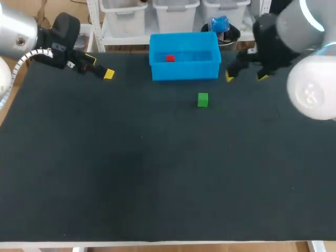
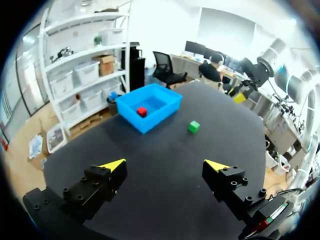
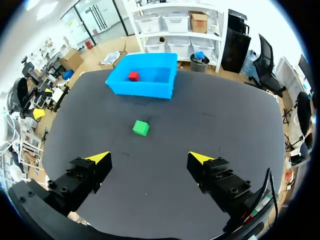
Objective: Use the left arm to pick the red cube and place it into the blue plastic box first, then use the right arm to grasp the green cube and put it into the same blue plastic box after the first action is fully finished.
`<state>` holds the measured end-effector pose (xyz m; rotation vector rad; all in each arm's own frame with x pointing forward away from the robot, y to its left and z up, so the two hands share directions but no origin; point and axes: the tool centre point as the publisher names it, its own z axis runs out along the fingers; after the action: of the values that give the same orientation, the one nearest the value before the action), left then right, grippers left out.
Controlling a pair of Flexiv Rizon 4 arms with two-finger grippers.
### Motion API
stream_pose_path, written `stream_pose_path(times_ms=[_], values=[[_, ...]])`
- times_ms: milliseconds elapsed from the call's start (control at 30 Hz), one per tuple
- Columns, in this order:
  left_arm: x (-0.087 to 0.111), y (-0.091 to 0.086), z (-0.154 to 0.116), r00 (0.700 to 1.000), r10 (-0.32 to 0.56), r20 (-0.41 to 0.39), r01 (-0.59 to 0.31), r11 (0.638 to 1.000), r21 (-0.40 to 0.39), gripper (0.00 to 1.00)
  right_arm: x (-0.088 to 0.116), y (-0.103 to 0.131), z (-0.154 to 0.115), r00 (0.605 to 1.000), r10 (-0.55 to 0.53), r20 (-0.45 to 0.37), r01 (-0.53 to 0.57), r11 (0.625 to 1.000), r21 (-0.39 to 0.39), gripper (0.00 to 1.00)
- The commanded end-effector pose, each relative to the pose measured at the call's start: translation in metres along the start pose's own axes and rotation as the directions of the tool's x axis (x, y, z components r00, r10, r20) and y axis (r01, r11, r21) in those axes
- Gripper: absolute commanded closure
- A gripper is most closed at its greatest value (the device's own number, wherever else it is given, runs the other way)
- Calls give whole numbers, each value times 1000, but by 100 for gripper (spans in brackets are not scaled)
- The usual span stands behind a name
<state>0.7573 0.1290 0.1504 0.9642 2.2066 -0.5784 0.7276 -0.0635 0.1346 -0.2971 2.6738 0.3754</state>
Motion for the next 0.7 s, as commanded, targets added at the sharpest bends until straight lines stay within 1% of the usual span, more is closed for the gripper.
stream_pose_path(times_ms=[33, 533, 600, 667, 700], values=[[1, 2, 1, 1000, 3, 4, -3, 1000, 5, 0, -1, 3, 2, 1000, 3, 3, -3, 994, 106, 0], [1, 2, 1, 1000, 3, 4, -3, 1000, 5, 0, -1, 3, 2, 1000, 3, 3, -3, 994, 106, 0], [1, 2, 1, 1000, 3, 4, -3, 1000, 5, 0, -6, 3, 9, 999, 46, -4, -45, 993, 111, 0], [1, 2, 1, 1000, 3, 4, -3, 1000, 5, 0, -10, 5, 14, 994, 108, 6, -108, 988, 114, 0], [1, 2, 1, 1000, 3, 4, -3, 1000, 5, 0, -12, 6, 18, 992, 123, 0, -122, 984, 132, 0]])
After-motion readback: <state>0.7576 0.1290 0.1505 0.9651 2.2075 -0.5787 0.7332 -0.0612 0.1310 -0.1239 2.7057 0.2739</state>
